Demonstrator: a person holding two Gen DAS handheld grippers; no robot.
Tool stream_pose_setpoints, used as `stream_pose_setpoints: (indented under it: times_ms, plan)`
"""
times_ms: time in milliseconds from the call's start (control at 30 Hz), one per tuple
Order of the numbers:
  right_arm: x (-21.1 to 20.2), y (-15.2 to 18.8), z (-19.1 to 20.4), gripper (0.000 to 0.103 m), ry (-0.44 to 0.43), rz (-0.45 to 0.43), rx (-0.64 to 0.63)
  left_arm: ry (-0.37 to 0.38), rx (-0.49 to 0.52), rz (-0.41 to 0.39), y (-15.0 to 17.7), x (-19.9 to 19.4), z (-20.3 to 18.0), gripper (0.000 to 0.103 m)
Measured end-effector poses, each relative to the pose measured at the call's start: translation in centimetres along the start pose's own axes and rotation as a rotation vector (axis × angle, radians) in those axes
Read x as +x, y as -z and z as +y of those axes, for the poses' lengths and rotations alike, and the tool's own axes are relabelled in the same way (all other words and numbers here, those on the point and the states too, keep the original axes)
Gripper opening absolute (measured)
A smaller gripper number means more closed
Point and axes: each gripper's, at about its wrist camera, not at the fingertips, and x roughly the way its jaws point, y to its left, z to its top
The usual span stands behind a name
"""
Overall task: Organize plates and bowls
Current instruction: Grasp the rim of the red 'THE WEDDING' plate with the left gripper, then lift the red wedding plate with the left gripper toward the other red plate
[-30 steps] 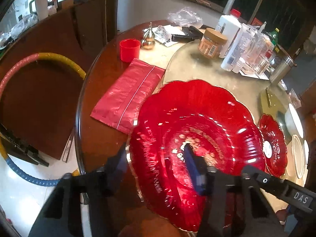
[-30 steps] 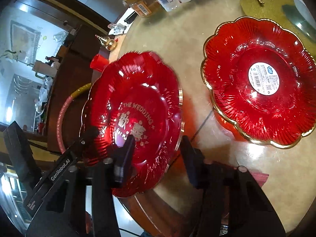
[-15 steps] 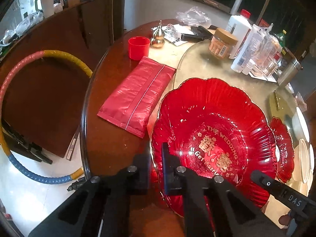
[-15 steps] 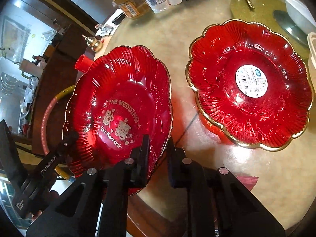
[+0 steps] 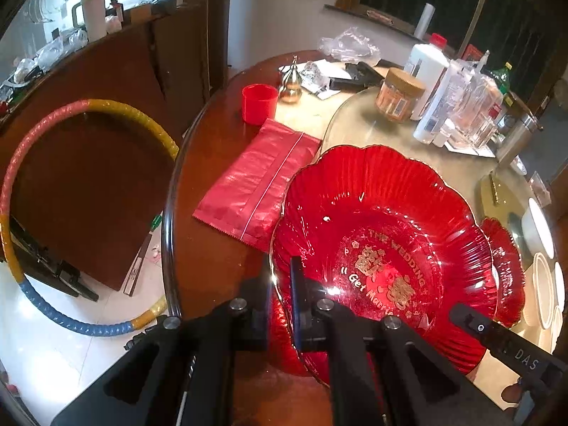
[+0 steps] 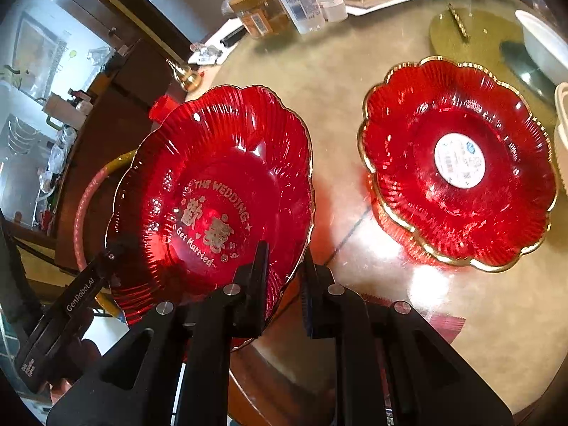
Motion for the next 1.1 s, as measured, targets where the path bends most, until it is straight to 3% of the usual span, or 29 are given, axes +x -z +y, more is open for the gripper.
stream_pose_setpoints:
  times_ms: [233, 333, 400, 500, 600, 733, 867, 967, 1100]
  plan:
    - [0.6, -0.2, -0.6, 0.017, -0.002, 0.029, 0.028, 0.015, 0.010, 0.048, 0.5, 1.2, 0.0, 0.008]
    - [0.3, 0.0, -0.9, 0.017, -0.001, 0.025, 0.018, -0.010, 0.035, 0.036, 0.7, 1.1, -0.2, 0.021]
    - [-0.4, 0.1, -1.2, 0.019, 0.004, 0.002, 0.021, -0.018, 0.035, 0.018, 0.7, 0.7, -0.1, 0.044]
    - [-1.7, 0.2, -1.9, 0.022, -0.014, -0.017, 0.025, -0.032, 0.003, -0.026, 0.7, -0.5, 0.8, 0.068]
    - [-3.8, 1.0, -3.2, 0.027, -0.048, -0.050, 0.031, -0.040, -0.053, -0.091, 0.8, -2.5, 2.2, 0.068]
    - [-7.1, 2.6, -6.2, 0.027, -0.123, -0.107, 0.096, 0.033, -0.097, -0.196, 1.1, -6.2, 1.9, 0.074]
    - [-10.2, 4.3, -9.9, 0.027, -0.167, -0.156, 0.168, 0.142, 0.021, -0.280, 2.1, -9.7, -2.8, 0.081]
    - [-11.3, 4.7, -12.6, 0.027, -0.168, -0.180, 0.243, 0.225, 0.162, -0.252, 2.7, -10.4, -7.5, 0.083]
    - [-11.7, 5.0, -15.6, 0.053, -0.176, -0.191, 0.338, 0.287, 0.333, -0.134, 2.4, -9.3, -14.1, 0.084]
